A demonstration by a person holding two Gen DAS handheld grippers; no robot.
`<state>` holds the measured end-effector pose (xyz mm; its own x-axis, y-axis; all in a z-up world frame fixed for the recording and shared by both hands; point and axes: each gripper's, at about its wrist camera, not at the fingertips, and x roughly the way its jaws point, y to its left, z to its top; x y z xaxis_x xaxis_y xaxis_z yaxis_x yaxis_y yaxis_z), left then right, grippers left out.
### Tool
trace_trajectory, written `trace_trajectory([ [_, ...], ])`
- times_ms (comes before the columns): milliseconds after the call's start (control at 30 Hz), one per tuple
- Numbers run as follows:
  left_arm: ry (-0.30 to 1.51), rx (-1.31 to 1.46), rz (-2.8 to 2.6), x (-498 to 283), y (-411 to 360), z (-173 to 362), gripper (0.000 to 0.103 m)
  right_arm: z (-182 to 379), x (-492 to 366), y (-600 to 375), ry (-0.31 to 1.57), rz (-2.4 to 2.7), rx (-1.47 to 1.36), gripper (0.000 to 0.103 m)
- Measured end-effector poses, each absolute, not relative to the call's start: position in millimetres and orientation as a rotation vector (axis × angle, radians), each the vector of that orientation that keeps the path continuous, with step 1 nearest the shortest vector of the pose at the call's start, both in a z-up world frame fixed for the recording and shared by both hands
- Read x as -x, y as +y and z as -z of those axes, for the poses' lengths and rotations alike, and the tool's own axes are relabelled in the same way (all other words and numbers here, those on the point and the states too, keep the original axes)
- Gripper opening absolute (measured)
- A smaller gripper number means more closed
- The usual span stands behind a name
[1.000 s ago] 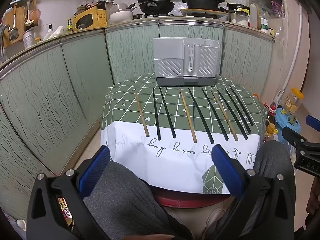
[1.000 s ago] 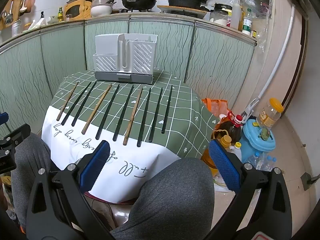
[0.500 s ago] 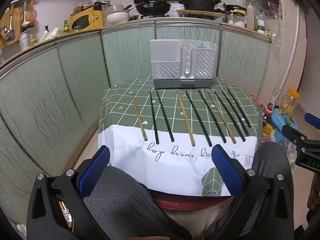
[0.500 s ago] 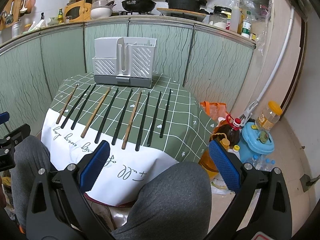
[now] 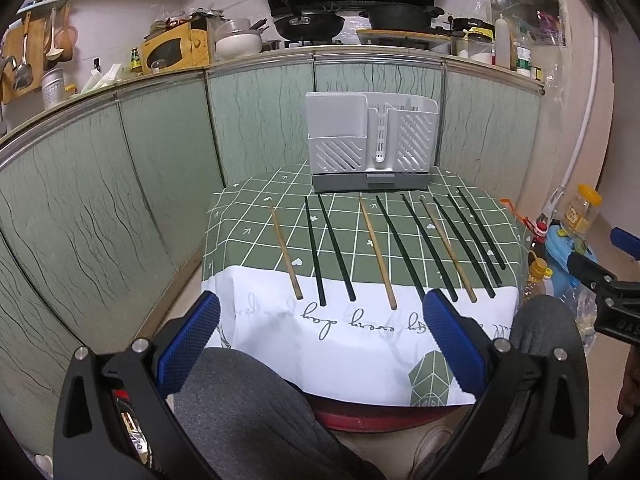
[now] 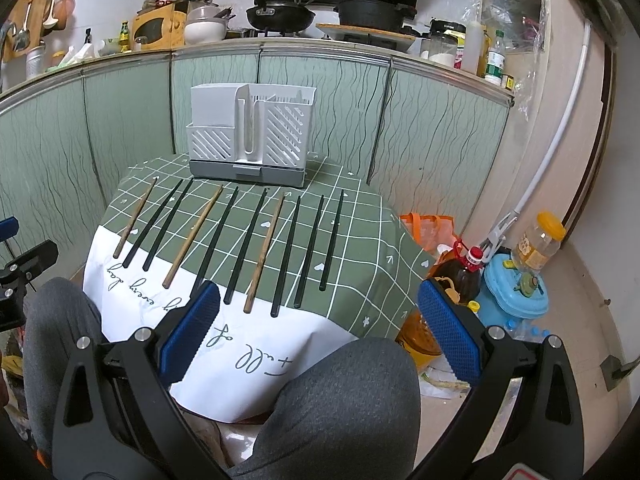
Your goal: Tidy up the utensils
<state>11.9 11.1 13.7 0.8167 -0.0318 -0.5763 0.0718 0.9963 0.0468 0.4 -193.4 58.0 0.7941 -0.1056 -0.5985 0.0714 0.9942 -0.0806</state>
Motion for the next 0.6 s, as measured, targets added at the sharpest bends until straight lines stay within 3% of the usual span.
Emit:
trace_trajectory([
  [600,0.578,-0.090,0.037,-16.0,10.4,-11.9,0.099,-46.7,-8.2,-197.5,0.672,0.101,0.059,0.095],
])
